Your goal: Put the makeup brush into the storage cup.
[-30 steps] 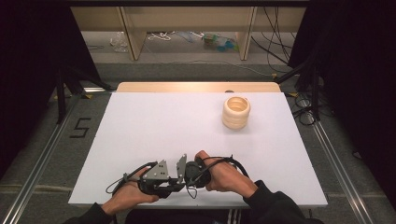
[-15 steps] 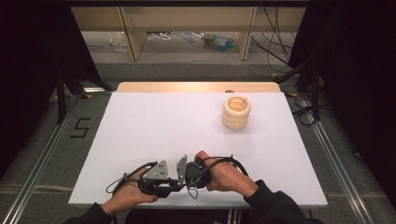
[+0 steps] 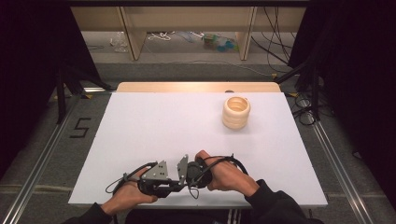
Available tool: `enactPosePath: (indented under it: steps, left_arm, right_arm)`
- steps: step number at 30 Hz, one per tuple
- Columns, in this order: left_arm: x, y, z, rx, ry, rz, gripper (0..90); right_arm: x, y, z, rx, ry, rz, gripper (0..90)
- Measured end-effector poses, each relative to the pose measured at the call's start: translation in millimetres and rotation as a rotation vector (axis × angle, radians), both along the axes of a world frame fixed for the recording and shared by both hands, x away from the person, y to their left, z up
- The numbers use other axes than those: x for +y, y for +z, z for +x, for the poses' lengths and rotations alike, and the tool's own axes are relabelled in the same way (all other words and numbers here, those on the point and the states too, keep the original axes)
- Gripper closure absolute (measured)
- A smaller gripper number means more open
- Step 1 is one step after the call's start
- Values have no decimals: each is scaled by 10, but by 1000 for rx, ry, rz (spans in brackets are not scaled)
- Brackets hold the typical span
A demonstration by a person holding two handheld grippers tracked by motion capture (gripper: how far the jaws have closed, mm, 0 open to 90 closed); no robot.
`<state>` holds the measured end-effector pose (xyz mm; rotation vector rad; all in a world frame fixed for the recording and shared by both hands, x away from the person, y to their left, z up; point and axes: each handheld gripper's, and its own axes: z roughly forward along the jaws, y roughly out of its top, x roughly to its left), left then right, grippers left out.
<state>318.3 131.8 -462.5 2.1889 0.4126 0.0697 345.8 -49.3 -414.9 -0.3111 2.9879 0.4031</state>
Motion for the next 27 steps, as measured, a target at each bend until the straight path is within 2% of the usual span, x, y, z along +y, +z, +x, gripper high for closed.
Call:
enactPosePath:
  steps: [2, 3, 5, 6, 7, 8, 10, 12, 13, 15, 16, 17, 18, 19, 20, 21, 22, 23, 25, 26, 27]
  left_arm:
    - [-2, -4, 1, 2, 1, -15, 836]
    - [2, 1, -1, 0, 5, -10, 836]
    - [14, 11, 8, -7, 10, 1, 836]
    - [15, 9, 11, 3, 10, -8, 836]
    - [14, 2, 12, 0, 14, -13, 836]
    - [15, 2, 10, -4, 21, -14, 836]
    - [27, 14, 17, -12, 25, -2, 836]
    - [36, 18, 21, -14, 40, -11, 836]
    - [39, 17, 26, -10, 45, -29, 836]
    - [65, 37, 42, -17, 63, -19, 836]
    - [74, 42, 47, -14, 82, -35, 836]
    - [85, 47, 56, -16, 94, -45, 836]
    - [99, 56, 62, -20, 107, -49, 836]
    - [103, 59, 64, -15, 116, -65, 836]
    - [115, 69, 70, -27, 138, -73, 836]
    - [123, 75, 74, -23, 141, -78, 836]
    - [143, 97, 81, -32, 168, -82, 836]
    - [143, 97, 81, -32, 168, -82, 836]
    - [168, 111, 94, -44, 199, -104, 836]
    - [183, 119, 101, -46, 211, -115, 836]
    - [190, 124, 105, -53, 220, -120, 836]
  right_arm:
    - [-7, 14, 6, 0, -5, 9, 784]
    - [-16, 38, 37, -20, 29, 43, 743]
    - [-30, 62, 45, -22, 27, 56, 712]
    - [-68, 127, 59, -16, -6, 81, 627]
    - [-68, 127, 59, -16, -6, 81, 627]
    - [-98, 169, 70, -28, -30, 97, 603]
    - [-116, 185, 81, -32, -37, 104, 586]
    - [-153, 213, 98, -35, -86, 137, 526]
    - [-170, 227, 99, -33, -104, 137, 513]
    - [-216, 258, 97, -31, -157, 145, 470]
    - [-241, 273, 106, -26, -184, 166, 443]
    - [-271, 287, 123, -23, -222, 198, 418]
    - [-293, 294, 149, -15, -229, 233, 410]
    - [-322, 310, 163, -4, -259, 250, 399]
    - [-380, 332, 198, 0, -320, 291, 368]
    - [-380, 332, 198, 0, -320, 291, 368]
    - [-429, 329, 216, 7, -395, 353, 338]
    - [-429, 329, 216, 7, -395, 353, 338]
    - [-479, 337, 215, 8, -486, 404, 311]
    - [-509, 347, 204, -1, -520, 435, 299]
    - [-542, 365, 190, 13, -543, 466, 289]
